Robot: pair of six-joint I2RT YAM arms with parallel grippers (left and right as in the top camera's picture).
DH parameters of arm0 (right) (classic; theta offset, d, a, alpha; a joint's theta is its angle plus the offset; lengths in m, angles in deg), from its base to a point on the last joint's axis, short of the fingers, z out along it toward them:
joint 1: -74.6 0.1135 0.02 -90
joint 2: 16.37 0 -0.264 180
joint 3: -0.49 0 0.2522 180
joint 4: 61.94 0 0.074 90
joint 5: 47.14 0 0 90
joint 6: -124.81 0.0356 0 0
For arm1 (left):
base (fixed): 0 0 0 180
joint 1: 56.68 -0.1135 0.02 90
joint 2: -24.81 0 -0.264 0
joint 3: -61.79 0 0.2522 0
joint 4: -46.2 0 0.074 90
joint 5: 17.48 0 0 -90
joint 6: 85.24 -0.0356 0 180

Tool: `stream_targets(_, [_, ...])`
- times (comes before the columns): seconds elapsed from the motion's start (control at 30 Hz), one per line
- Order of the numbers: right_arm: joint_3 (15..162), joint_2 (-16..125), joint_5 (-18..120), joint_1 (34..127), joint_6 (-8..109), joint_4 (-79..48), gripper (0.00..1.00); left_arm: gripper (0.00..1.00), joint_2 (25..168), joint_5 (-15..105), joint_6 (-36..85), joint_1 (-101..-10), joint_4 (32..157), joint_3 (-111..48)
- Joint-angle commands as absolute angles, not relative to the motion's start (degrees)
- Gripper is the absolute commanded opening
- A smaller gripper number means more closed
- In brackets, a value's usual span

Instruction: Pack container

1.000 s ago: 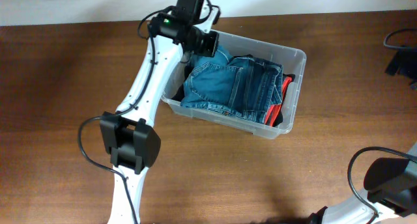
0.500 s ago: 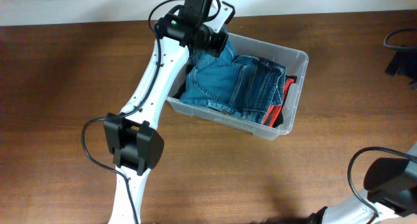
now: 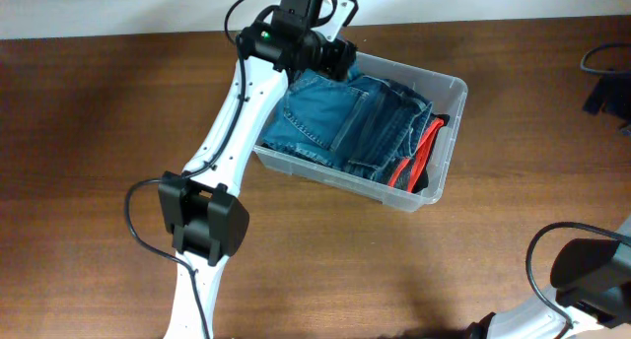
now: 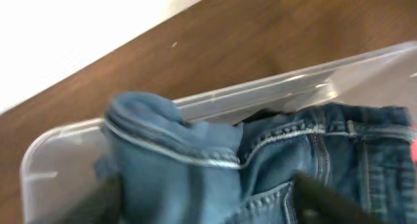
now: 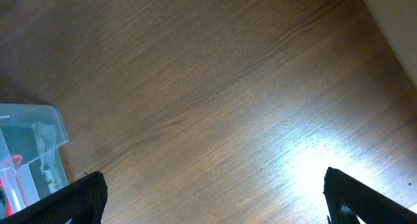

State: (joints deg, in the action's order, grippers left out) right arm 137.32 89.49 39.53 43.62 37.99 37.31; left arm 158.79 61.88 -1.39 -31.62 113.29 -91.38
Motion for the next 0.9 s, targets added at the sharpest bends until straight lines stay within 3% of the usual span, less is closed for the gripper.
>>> stream_targets(0.0, [137.0, 89.6, 39.6, 43.4, 38.2, 37.3, 0.99, 0.87, 159.8, 66.4, 0.7, -31.3, 113.6, -92.5])
stream_targets(0.13, [137.0, 89.6, 39.6, 43.4, 38.2, 37.3, 0.98, 0.86, 159.0, 66.4, 4.2, -31.2, 113.6, -92.9])
stream_targets(0.27, [137.0, 89.6, 39.6, 43.4, 38.2, 37.3, 0.99, 0.77, 159.2, 66.4, 5.9, -31.2, 115.5, -92.1])
stream_targets(0.6, [137.0, 89.6, 39.6, 43.4, 38.2, 37.3, 0.98, 0.76, 164.8, 74.5, 7.2, -30.6, 112.7, -86.8])
stream_targets(0.87, [137.0, 89.5, 39.6, 43.4, 38.2, 37.3, 0.99, 0.76, 173.7, 74.5, 7.1, -30.0, 114.0, -86.8])
